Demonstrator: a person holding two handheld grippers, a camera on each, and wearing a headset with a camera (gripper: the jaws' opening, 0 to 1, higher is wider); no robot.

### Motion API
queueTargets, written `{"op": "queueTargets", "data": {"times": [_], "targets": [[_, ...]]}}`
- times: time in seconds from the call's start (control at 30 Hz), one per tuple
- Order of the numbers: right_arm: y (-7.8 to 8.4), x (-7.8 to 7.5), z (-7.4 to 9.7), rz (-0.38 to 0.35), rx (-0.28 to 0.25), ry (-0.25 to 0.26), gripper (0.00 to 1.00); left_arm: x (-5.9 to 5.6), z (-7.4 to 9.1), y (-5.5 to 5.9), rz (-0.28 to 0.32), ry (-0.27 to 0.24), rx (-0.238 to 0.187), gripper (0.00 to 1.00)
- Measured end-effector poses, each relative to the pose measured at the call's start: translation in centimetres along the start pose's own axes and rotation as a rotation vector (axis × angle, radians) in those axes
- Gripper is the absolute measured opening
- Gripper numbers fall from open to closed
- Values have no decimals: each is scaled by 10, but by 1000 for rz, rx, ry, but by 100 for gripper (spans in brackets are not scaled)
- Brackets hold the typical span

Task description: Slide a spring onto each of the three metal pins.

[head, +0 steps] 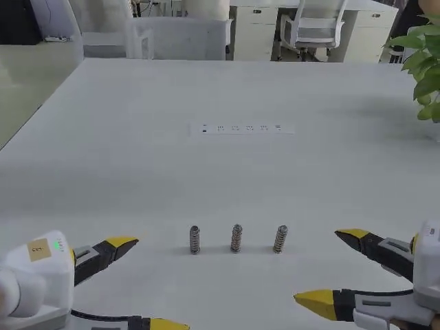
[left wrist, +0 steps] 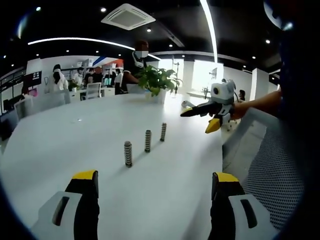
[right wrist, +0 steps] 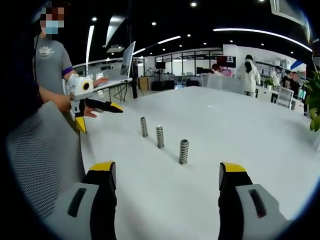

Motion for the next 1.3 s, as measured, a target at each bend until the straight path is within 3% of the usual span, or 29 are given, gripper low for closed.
{"op": "queueTargets", "data": {"times": [0.33,1.3], "targets": [[0,3,1,-2,-2,8,86,3,0,1,33,-14,-17,91],[-5,0,3,-1,3,17,84,7,-2,-2,44,-36,-21,90]]}}
Point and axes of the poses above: the centre of the closed fingertips' face, and the gripper's own axes: z roughly backward along the fingers, x roughly to its left, y roughly out of its underside, the point moved 1 cm from there along z, roughly backward along the fingers, and after that the axes turned 6 degrees about -y, right-handed, at the moved point
